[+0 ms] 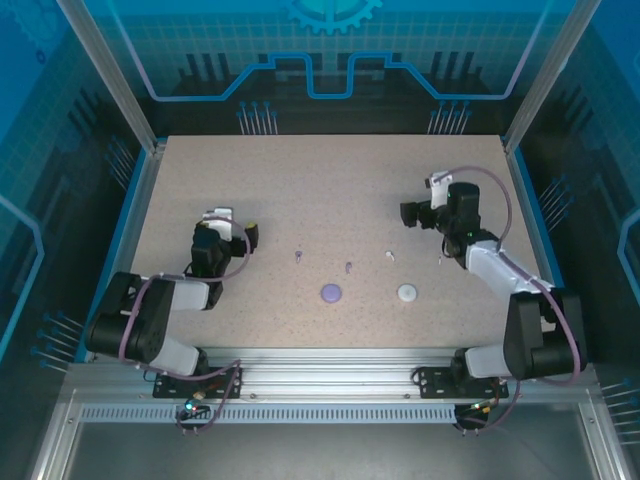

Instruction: Insert wireless bluetooth earbuds into charging case

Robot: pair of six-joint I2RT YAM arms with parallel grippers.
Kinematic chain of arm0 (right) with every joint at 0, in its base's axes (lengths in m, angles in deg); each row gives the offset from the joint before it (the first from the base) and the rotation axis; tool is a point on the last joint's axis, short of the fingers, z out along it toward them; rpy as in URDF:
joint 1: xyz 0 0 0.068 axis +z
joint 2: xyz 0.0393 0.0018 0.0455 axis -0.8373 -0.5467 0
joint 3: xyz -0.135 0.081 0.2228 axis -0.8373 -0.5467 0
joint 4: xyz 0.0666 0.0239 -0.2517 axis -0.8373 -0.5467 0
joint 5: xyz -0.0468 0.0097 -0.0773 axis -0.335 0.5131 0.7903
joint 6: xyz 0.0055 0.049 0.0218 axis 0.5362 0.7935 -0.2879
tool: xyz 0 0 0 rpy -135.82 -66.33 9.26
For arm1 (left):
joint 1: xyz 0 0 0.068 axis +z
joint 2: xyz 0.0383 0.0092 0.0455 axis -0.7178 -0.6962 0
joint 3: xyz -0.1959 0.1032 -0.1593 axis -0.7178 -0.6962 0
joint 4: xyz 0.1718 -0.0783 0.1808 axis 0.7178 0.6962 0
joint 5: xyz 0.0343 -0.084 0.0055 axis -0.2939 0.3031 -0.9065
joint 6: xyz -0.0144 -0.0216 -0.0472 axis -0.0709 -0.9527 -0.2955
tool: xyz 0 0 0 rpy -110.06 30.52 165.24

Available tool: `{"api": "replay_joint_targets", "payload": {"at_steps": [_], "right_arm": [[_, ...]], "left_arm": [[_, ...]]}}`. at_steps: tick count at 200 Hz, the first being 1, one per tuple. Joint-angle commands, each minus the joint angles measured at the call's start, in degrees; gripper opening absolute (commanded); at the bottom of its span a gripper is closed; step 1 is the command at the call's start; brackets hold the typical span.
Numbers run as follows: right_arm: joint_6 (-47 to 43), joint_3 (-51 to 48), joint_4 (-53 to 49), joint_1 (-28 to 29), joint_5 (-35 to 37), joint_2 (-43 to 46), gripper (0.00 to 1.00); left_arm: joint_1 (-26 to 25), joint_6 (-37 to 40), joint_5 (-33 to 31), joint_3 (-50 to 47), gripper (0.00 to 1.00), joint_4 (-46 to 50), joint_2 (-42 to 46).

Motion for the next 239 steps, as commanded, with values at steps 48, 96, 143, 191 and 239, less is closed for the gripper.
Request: {"api": "replay_joint_targets", "payload": {"at_steps": [48,96,143,191,239], "right_arm": [[11.86,17.22,-45.43,16.82,5.54,1.24,1.0],[30.0,22.49,-55.17,28.58,2.48,-2.57,0.95],[38.49,21.06,-55.01,32.09,-1.37,-3.84,0.88],[38.43,11.31,-47.5,21.75,-9.18,6.38,0.84],[35.36,3.52,-46.29,8.23,-16.17,17.36,0.84]], "left_arm": [[-3.24,-7.99,2.67,16.88,0.95,46.73,16.37],[-3.06,-15.47,6.46,30.87,0.87,72.07,11.2],[-4.83,-14.96,15.38,32.37,0.76,77.16,9.72],[-19.93,-13.76,9.32,36.75,0.74,84.98,4.96],[-31.66,-12.58,5.2,39.52,0.71,87.96,-1.11]]}}
